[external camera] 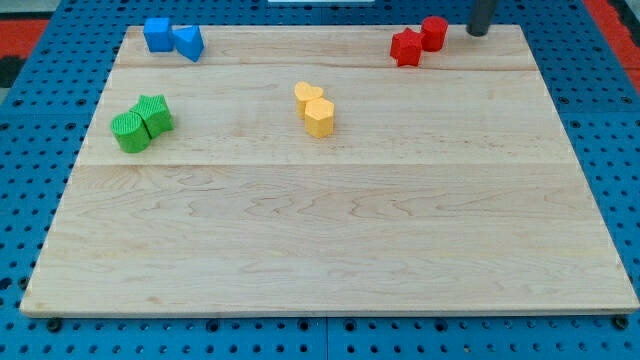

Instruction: Place the red circle top left to the red star

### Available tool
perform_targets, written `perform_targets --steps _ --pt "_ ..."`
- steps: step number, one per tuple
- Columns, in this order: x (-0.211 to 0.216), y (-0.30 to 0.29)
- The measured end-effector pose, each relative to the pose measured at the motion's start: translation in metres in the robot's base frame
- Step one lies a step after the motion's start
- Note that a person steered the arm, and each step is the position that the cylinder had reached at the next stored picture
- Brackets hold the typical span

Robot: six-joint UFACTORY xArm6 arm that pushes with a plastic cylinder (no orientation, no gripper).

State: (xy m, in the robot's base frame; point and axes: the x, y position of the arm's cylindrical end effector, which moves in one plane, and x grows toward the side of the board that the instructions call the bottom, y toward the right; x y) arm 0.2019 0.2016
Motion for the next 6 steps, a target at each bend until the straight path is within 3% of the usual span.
perform_targets --steps 2,5,6 --pt "0.045 -0.118" --pt "0.080 -0.090" --pt "0.082 -0.145"
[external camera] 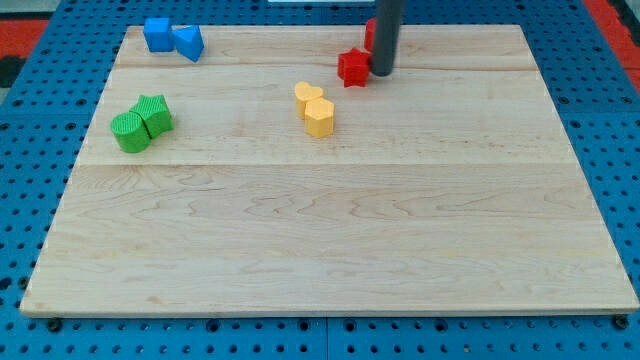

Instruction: Place the red circle top left to the red star

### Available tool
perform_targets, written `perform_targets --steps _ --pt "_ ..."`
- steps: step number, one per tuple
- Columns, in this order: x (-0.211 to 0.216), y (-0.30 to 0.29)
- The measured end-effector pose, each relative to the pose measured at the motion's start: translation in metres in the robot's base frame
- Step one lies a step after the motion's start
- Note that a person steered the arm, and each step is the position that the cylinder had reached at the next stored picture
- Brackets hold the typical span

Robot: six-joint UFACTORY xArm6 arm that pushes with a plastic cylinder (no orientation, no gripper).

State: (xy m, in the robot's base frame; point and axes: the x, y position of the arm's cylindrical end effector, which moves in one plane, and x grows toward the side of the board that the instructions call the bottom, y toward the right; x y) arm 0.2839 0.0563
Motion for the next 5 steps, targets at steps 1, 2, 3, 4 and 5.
perform_targets --steps 1,2,3,4,5 --pt "-0.005 -0.026" --pt "-0.019 0.026" --pt "-0.044 0.077" --pt "-0.070 0.085" --pt "-0.083 0.042"
